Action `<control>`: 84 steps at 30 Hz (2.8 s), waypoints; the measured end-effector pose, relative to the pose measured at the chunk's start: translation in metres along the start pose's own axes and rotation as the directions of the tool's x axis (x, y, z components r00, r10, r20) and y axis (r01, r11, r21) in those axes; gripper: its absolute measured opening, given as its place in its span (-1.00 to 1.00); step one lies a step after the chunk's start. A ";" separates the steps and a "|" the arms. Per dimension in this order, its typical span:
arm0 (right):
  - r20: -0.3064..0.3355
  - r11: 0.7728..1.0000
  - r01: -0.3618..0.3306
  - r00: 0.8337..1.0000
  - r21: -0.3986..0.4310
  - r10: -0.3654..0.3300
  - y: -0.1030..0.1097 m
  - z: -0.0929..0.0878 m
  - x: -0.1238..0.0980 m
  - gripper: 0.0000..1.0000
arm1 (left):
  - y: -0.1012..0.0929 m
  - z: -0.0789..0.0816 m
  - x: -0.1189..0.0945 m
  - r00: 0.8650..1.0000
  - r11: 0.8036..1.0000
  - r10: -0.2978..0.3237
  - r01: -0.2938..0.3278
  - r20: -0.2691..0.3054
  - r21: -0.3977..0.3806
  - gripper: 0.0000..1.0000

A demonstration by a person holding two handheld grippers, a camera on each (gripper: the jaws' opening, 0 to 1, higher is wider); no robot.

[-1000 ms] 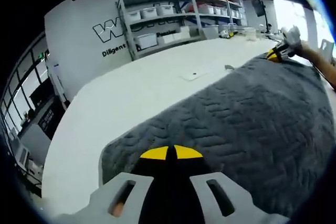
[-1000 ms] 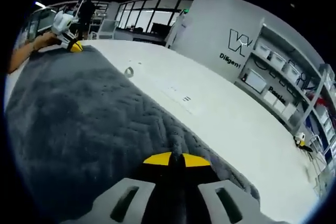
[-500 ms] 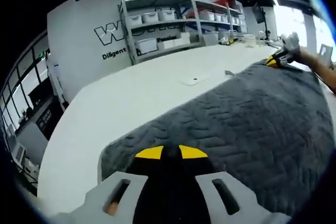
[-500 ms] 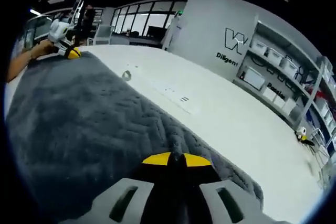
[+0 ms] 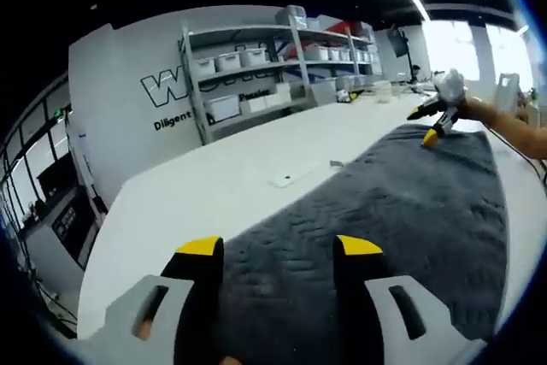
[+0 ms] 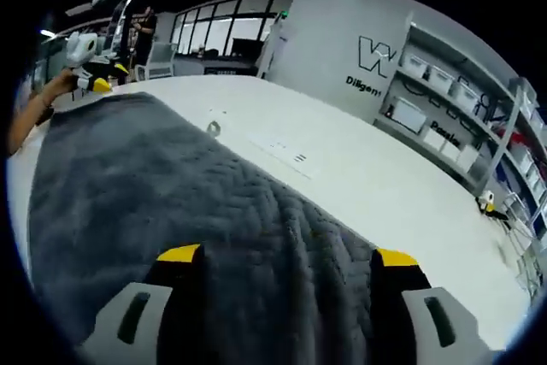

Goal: Open the folded towel by lifting each exposed corner and separating the folded layers until the towel lies flat within the target outline without major curled edges

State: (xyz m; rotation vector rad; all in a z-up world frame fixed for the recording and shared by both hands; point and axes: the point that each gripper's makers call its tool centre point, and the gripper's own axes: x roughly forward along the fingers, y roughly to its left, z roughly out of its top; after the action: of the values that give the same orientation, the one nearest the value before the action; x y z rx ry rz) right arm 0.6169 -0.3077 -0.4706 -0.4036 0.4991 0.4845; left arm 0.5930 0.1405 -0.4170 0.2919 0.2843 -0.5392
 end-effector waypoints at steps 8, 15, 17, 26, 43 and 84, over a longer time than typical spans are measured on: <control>-0.017 0.993 -0.116 0.993 -0.007 0.116 0.030 -0.020 -0.042 0.98 | -0.012 -0.031 -0.023 0.995 0.999 -0.042 0.043 -0.086 0.010 0.84; -0.066 0.992 -0.121 0.991 -0.040 0.119 0.033 -0.035 -0.078 0.99 | -0.010 -0.045 -0.037 0.996 0.999 -0.033 0.031 -0.081 -0.027 0.99; -0.056 0.993 -0.116 0.992 -0.035 0.113 0.034 -0.038 -0.089 0.99 | -0.011 -0.050 -0.044 0.995 0.999 -0.030 0.027 -0.094 -0.034 0.99; -0.029 0.993 -0.107 0.994 0.047 0.109 0.036 -0.052 -0.130 0.99 | -0.022 -0.058 -0.079 0.995 0.998 -0.028 0.022 -0.099 -0.062 0.99; -0.011 0.990 -0.026 1.000 0.139 0.028 0.033 -0.093 -0.177 0.76 | -0.035 -0.083 -0.137 0.995 0.993 0.029 -0.040 -0.098 -0.109 0.99; -0.062 0.963 0.088 0.995 0.253 -0.075 0.011 -0.141 -0.201 0.18 | -0.035 -0.110 -0.173 0.992 0.966 0.088 -0.107 -0.090 -0.235 0.91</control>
State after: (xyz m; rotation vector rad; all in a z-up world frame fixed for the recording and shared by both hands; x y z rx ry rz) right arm 0.4064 -0.4340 -0.4788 -0.1874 0.5849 0.3253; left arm 0.4114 0.2295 -0.4660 0.0921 0.4060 -0.3920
